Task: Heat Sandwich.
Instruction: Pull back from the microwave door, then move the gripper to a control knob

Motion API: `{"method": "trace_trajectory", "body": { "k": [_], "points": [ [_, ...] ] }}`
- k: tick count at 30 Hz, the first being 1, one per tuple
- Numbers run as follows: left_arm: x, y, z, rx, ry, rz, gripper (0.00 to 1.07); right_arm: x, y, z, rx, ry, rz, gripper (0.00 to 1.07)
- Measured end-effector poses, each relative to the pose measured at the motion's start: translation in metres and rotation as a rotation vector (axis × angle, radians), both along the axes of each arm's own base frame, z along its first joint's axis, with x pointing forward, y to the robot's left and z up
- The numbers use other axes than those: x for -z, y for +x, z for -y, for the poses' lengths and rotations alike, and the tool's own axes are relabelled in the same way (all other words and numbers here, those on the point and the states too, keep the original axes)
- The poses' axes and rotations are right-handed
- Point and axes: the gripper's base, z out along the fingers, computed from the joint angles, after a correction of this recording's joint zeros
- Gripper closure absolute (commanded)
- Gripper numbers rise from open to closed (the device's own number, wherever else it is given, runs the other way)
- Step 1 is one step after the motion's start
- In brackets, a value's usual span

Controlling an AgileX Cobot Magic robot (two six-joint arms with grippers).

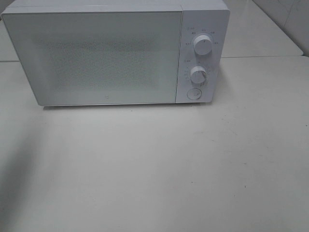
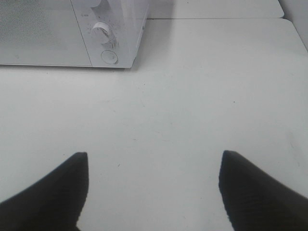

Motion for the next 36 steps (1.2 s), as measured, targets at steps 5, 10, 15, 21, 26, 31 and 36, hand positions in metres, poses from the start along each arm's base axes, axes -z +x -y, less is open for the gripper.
{"method": "trace_trajectory", "body": {
  "k": [5,10,15,21,26,31,36],
  "points": [
    [-0.029,-0.035,-0.003,-0.011,0.024,0.151,0.08,0.000,0.000,0.000,0.000,0.000,0.000,0.34],
    [-0.045,-0.083,-0.002,0.000,0.033,0.295,0.08,0.000,0.000,0.000,0.000,0.000,0.000,0.34],
    [-0.026,-0.120,-0.001,0.004,0.036,0.332,0.09,0.000,0.000,0.000,0.000,0.000,0.000,0.34],
    [0.005,-0.153,-0.001,0.011,0.044,0.422,0.09,0.000,0.000,0.000,0.000,0.000,0.000,0.34],
    [0.035,-0.168,-0.001,0.026,0.058,0.468,0.09,0.000,0.000,0.000,0.000,0.000,0.000,0.34],
    [0.048,-0.178,0.000,0.023,0.057,0.550,0.09,0.000,0.000,0.000,0.000,0.000,0.000,0.34],
    [0.050,-0.188,0.000,0.022,0.057,0.601,0.09,0.000,0.000,0.000,0.000,0.000,0.000,0.34]
  ]
}}
